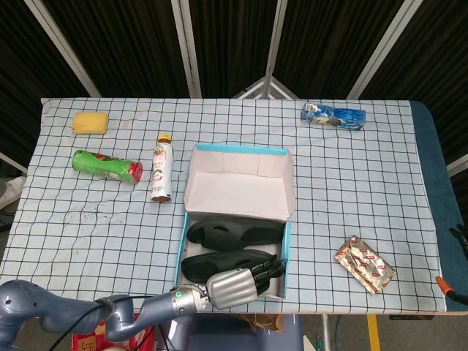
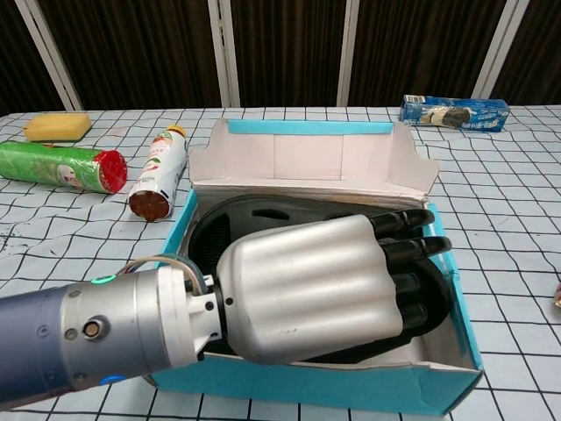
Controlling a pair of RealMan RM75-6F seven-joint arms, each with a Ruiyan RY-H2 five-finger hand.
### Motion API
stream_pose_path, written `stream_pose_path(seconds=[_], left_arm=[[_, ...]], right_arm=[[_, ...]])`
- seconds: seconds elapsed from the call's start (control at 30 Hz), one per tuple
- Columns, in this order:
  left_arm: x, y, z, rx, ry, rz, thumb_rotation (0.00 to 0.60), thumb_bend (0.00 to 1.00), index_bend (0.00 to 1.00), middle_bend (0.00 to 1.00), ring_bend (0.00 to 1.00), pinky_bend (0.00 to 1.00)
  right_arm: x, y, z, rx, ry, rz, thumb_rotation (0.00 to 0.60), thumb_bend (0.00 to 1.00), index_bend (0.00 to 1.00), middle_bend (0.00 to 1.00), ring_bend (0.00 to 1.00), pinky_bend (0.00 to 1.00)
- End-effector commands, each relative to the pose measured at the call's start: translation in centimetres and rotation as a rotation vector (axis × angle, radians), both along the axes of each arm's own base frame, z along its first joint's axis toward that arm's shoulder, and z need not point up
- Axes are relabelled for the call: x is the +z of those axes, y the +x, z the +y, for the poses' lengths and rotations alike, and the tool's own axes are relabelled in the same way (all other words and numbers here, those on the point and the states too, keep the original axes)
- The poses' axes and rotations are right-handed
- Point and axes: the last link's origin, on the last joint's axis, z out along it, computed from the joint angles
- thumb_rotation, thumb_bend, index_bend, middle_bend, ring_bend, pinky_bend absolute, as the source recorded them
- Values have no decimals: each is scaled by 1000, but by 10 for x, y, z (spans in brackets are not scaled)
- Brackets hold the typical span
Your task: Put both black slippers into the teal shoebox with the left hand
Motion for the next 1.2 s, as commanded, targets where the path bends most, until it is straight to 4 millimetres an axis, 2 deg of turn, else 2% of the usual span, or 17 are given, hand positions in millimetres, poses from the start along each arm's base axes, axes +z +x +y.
stream_pose_path(seconds=[0.03, 0.57, 0.7, 0.83, 0.93, 1.2], left_arm=[[-2, -3, 1, 14, -13, 14, 600, 402, 449, 401, 52, 60], [-16, -10, 7, 122, -92, 105, 600, 403, 356, 377, 51, 43], [-17, -10, 12, 136, -81, 108, 600, 401, 261, 281, 7, 26], [-16, -9, 14, 147, -71, 98, 600, 384, 141, 126, 0, 0], [-15, -10, 15, 154, -68, 97, 600, 384, 87, 28, 0, 0], [0, -9, 17, 131, -46, 99, 600, 384, 22, 0, 0, 0]], right_arm=[[0, 0, 0, -1, 1, 0, 600, 311, 62, 20, 0, 0], [0, -1, 0, -6, 0, 4, 600, 311, 62, 20, 0, 0], [0, -1, -1, -4, 1, 4, 600, 311, 62, 20, 0, 0], [0, -1, 0, -6, 0, 5, 600, 311, 62, 20, 0, 0], [-1, -1, -1, -7, 2, 6, 600, 311, 62, 20, 0, 0], [-1, -1, -1, -10, 5, 7, 600, 311, 62, 20, 0, 0]])
